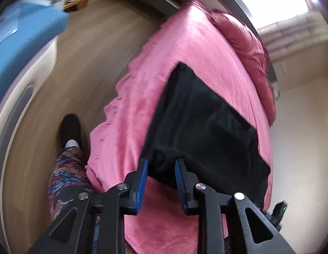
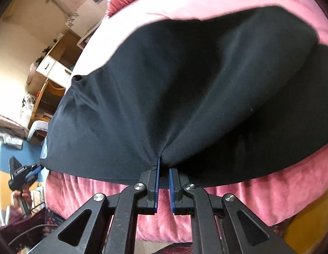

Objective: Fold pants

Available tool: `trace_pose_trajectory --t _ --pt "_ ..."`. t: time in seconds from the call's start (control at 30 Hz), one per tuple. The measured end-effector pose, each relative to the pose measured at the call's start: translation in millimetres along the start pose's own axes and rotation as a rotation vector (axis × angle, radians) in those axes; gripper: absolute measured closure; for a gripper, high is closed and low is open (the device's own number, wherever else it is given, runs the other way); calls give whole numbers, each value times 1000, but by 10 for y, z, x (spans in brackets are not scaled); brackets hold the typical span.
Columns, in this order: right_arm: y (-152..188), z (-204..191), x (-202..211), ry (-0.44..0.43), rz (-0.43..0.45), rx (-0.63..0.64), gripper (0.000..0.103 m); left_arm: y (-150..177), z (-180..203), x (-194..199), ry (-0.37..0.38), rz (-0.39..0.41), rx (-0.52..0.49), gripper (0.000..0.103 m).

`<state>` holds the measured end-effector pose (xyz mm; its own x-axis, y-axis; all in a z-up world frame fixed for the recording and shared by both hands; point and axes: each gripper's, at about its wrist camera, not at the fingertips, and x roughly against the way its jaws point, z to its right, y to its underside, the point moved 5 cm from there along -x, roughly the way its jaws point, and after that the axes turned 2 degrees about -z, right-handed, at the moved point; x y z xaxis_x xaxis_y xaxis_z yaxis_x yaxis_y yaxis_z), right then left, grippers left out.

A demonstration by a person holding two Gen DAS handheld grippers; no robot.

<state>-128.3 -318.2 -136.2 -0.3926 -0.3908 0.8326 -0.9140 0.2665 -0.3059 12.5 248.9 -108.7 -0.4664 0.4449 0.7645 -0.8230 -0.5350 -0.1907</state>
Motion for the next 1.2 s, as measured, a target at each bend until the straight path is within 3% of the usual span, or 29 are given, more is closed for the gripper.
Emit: trace_pose_trajectory --t 0.1,0.17,0.33,0.43,0.5,0.53,0.67,0.83,0.93,1.03,1.1,1.13,1.2 --pt "-3 45 14 -14 -13 -22 87 -37 -80 231 -18 65 40 76" --pt "14 39 46 -12 -44 -10 68 -26 -85 352 9 78 68 76" --pt "93 -141 312 26 -115 175 66 143 99 223 90 14 83 72" --pt "-18 -326 421 14 -82 240 66 237 154 -26 79 -46 105 73" --pt "-185 -511 397 -2 -47 269 66 258 199 -147 42 -45 85 75" --pt "-288 -620 349 -9 -29 288 66 256 238 -163 43 -35 71 83" --pt "-767 -1243 -31 -58 2 393 66 212 463 -118 21 22 -34 89" --pt "-1246 -1970 -548 -80 -7 511 66 182 552 -136 -7 42 -89 95" --pt "-1476 -2276 -851 -97 -66 552 66 178 530 -146 -19 44 -108 95" --pt "-1563 -2411 -1204 -49 -156 593 66 163 513 -126 -10 65 -123 95" --pt "-1573 -2398 -1410 -8 -222 597 75 147 515 -104 11 83 -129 95" --pt "-1585 -2416 -1455 -15 -218 605 94 143 516 -104 14 92 -135 96" --pt "-1630 -2396 -1419 -28 -186 596 95 117 540 -54 41 123 -144 96"
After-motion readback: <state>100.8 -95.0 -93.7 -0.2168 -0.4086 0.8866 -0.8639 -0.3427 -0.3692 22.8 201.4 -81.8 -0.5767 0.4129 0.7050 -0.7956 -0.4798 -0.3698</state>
